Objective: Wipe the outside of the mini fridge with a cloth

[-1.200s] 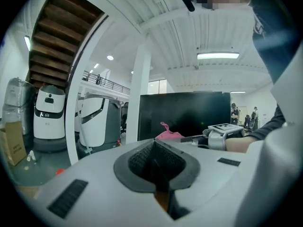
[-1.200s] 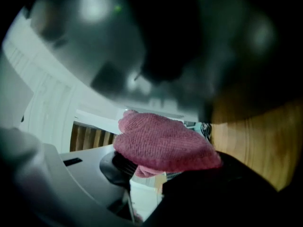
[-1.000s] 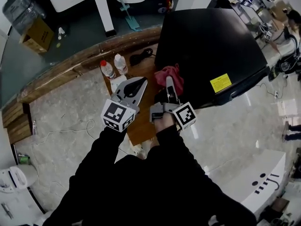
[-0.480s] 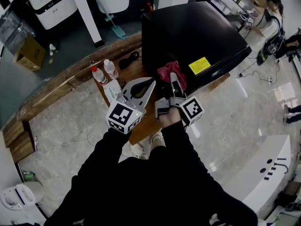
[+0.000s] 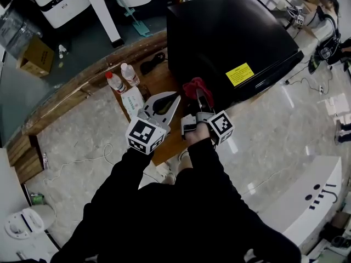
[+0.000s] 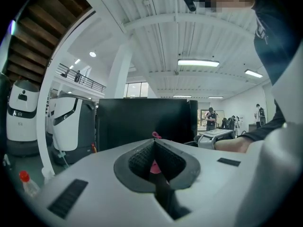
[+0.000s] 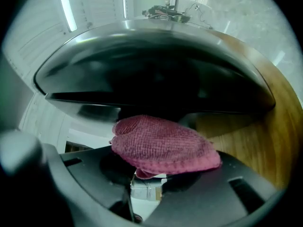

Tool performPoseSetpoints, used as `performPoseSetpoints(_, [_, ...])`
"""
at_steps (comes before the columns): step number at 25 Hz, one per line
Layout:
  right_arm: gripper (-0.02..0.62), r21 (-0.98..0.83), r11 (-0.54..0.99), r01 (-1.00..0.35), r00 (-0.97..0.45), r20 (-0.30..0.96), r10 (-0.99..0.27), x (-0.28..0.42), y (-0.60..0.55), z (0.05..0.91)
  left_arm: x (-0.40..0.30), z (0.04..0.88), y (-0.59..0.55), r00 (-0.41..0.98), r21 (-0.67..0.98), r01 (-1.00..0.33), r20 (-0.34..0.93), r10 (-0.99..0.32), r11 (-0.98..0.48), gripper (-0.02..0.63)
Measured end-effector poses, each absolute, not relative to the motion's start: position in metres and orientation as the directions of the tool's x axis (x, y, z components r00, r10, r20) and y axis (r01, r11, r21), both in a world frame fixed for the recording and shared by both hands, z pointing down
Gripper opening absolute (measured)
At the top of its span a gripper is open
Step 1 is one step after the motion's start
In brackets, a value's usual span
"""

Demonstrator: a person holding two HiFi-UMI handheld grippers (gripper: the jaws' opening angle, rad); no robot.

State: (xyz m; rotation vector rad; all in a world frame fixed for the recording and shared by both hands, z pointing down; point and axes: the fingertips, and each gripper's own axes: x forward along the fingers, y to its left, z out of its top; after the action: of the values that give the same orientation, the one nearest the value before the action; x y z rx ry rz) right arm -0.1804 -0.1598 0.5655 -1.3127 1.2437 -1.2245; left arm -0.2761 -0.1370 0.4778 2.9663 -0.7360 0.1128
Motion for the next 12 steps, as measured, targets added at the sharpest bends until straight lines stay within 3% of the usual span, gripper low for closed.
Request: performPoseSetpoints(12, [0.125,-0.962,-0.266,-0.058,-0.007,0.267,-0.964,-0.180,-0.168,0.709,-0.265,0.586,-0.147,0.878,0.137,-0.446,0.257,-0.403,-0.884,0.006])
